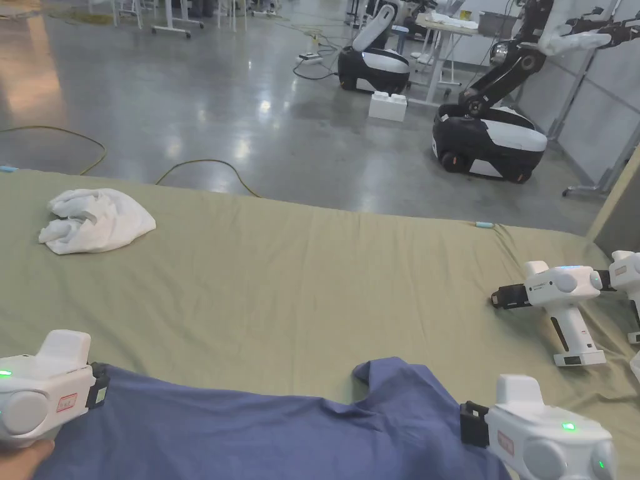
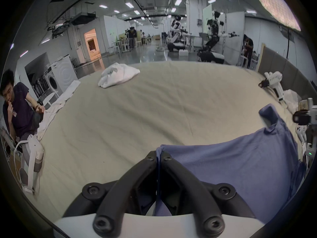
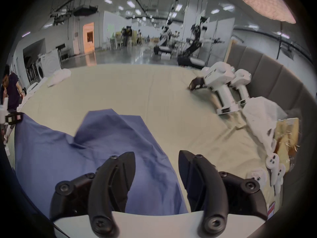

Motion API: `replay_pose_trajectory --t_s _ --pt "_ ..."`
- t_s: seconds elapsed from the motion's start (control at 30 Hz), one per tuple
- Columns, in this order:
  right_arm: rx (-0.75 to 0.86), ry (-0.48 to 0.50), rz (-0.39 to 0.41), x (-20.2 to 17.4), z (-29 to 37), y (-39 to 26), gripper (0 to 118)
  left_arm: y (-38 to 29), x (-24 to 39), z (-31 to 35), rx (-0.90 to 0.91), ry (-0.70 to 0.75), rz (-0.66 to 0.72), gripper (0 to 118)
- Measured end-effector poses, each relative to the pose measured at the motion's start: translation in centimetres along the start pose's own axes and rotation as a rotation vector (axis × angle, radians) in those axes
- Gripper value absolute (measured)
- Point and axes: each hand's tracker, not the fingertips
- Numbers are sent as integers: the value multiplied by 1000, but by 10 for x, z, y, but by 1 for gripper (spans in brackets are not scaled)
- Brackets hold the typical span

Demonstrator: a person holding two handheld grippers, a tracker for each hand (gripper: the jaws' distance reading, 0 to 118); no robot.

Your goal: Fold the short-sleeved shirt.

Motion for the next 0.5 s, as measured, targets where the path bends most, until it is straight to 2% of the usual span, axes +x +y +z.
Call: replay_pose_trajectory --t_s 0.07,0.2,0.27,0.3,0.37,0.43,0.5 --pt "-63 11 -8 4 -28 8 71 -3 3 13 20 -3 0 0" --pt "-197 22 -64 12 -74 3 70 -7 8 30 51 -12 18 0" --pt "-247 32 -71 13 -83 -2 62 -8 10 32 55 -9 22 0" --pt "-219 41 -73 12 -82 -2 58 -9 11 34 55 -9 18 0" --pt "-201 31 -62 5 -78 -2 37 -10 12 35 51 -6 8 0" --pt "-189 27 -39 1 -79 -1 4 -9 12 32 50 -6 6 0" --pt "-176 38 -2 -6 -75 0 3 -7 13 35 68 15 -13 0"
